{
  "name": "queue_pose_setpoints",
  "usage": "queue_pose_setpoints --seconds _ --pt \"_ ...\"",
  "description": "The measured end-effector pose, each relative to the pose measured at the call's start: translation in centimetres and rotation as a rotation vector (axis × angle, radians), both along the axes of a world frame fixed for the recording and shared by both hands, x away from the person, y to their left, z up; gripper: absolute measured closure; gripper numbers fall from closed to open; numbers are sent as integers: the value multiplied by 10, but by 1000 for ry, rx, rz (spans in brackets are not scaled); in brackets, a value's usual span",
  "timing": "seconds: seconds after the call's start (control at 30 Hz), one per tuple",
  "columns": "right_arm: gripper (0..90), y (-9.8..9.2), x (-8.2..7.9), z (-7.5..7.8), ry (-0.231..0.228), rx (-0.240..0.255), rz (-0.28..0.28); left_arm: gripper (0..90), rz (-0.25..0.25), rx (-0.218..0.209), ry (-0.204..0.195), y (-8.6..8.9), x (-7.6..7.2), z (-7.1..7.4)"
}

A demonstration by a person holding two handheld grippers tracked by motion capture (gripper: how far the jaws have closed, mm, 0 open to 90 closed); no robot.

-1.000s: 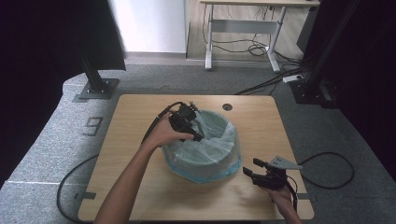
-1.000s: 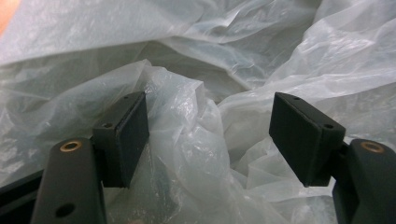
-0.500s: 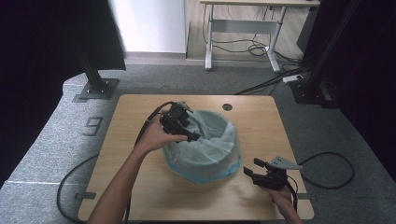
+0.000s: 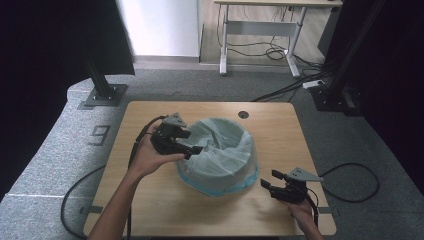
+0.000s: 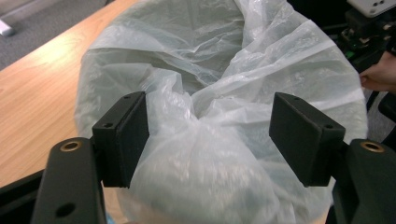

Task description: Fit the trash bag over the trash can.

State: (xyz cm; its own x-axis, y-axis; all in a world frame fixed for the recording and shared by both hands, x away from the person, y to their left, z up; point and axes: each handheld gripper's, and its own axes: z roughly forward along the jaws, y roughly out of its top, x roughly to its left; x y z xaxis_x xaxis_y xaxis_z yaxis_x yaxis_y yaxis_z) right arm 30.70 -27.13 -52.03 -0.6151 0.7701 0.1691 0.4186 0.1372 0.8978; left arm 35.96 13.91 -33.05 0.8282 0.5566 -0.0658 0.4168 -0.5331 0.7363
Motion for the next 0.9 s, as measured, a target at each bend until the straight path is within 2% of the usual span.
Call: queue_pose_setpoints --seconds 0.13,0.37,0.5,0.63,0.9 --pt "321 0 1 -1 3 -5 -2 283 15 -26 -20 11 -9 -2" --pt "320 -2 0 -2 5 -9 -9 281 41 -48 -53 34 -29 -9" --pt "320 -4 -1 -3 8 -5 -18 280 66 -63 -53 47 -38 -18" --pt "320 -4 -1 -3 9 -4 -23 279 88 -50 -64 59 -49 -28" --pt "319 -3 0 -5 15 -14 -24 275 121 -56 -50 79 -62 -48"
